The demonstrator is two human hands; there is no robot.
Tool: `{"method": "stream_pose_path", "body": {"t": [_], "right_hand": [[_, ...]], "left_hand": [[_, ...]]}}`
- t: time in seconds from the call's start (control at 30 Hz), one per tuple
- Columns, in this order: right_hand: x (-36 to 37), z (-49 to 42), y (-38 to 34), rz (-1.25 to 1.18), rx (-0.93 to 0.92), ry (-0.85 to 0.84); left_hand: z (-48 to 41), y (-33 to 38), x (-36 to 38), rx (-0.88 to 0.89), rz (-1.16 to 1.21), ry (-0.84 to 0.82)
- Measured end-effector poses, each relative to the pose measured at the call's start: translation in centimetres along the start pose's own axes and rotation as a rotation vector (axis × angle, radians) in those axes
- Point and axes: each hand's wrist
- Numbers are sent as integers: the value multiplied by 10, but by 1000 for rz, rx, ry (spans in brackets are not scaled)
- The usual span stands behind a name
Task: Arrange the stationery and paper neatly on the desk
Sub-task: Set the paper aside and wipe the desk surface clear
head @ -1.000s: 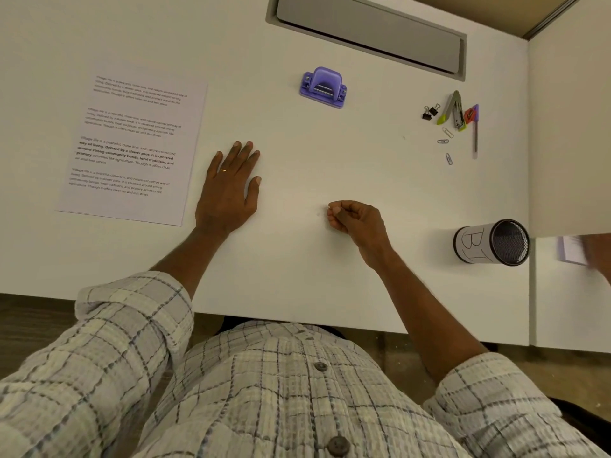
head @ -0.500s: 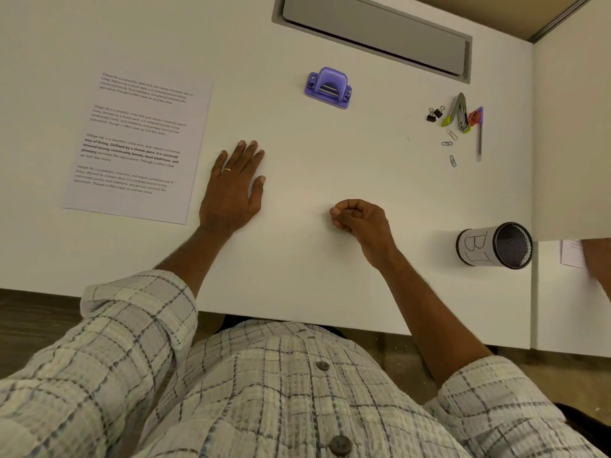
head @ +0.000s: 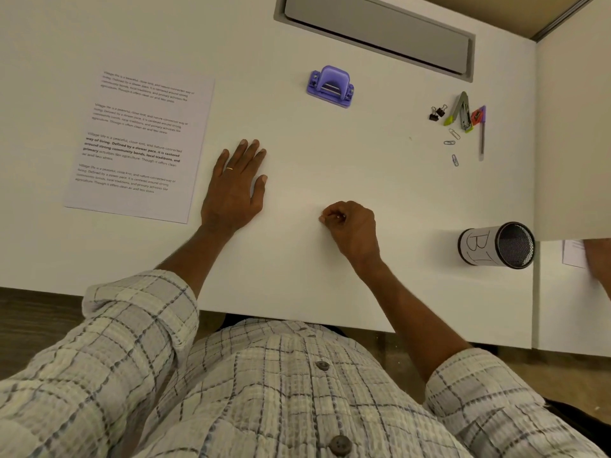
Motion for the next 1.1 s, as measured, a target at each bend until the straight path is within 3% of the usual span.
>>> {"method": "stream_pose_path", "body": {"t": [0.17, 0.33, 0.4, 0.57, 0.73, 0.9, 1.1], "right_hand": [[4, -1, -2, 142, -96, -49], [4, -11, -7, 119, -5, -128], [-6, -14, -7, -70, 131, -110], [-50, -6, 1, -820, 387, -87], [-107, 10, 15, -1153, 522, 59], [-185, 28, 46, -1103, 531, 217], [-264, 55, 101, -727, 416, 346]], "left_hand": [[0, 0, 1, 4, -1, 7], [1, 1, 0, 18, -1, 30], [1, 1, 0, 14, 0, 25], [0, 0, -1, 13, -2, 6], [0, 1, -1, -1, -9, -27], [0, 2, -2, 1, -8, -23], [1, 2, -3, 23, 2, -24]]}}
Point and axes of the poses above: each hand's wrist, its own z-axis away from the middle knuckle, its own x-axis out of the palm, y = z × x, and after that the axes turned 9 degrees about -x, right-handed
